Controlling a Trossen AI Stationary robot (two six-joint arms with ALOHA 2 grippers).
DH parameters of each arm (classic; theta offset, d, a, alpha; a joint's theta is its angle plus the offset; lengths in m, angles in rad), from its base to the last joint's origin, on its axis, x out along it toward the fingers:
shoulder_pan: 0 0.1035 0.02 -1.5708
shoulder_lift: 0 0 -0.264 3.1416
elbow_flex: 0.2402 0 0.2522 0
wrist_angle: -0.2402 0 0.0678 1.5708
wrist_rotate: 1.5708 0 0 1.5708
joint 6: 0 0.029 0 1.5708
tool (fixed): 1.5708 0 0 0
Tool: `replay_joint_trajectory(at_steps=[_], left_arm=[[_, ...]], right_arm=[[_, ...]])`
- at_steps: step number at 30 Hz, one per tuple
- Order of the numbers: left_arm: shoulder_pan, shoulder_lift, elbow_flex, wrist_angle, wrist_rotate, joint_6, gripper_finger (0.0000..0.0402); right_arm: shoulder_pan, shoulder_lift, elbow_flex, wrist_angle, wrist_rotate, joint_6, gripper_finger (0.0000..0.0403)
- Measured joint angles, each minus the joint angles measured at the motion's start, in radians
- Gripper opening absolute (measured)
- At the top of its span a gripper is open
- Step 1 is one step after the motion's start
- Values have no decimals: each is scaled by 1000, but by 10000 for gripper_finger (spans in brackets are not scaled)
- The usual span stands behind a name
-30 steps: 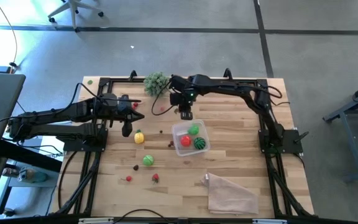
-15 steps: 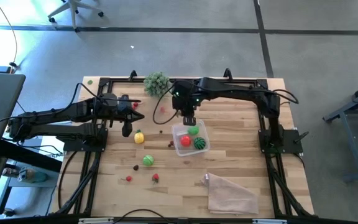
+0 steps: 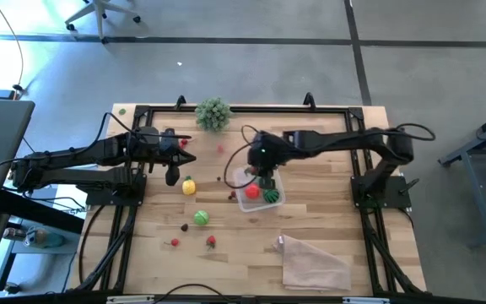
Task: Pick and placing Produce into tupperware
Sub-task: Put the red cherry into the transparent bin
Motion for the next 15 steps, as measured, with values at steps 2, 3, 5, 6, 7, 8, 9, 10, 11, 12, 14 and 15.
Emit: replay_joint_trajectory(at_steps=[2,3,5,6,7,8,9,10,11,12,14,15], left_arm=[[0,0,0,0,0,0,1],[0,0,0,0,0,0,1],[0,0,0,0,0,0,1],[0,0,0,0,0,0,1],[0,0,0,0,0,0,1],[0,0,0,0,0,0,1],[0,0,0,0,0,0,1],[0,0,0,0,0,0,1],[0,0,0,0,0,0,1],[0,0,0,0,0,0,1],[0,0,0,1,0,0,1],[0,0,0,0,0,0,1]], right_arm=[[8,-18,-62,33,7,19,92],[12,-25,-86,50,11,26,92],[18,-29,-120,77,21,33,92],[20,-29,-133,83,21,33,92],[20,-26,-146,91,21,33,92],[21,-21,-158,110,21,32,92],[21,-17,-168,131,21,29,92],[20,-14,-177,146,22,26,92],[20,-10,-182,161,21,18,92],[20,-3,-183,172,21,9,92],[20,13,-184,184,22,0,92],[19,22,-184,194,22,-5,92]])
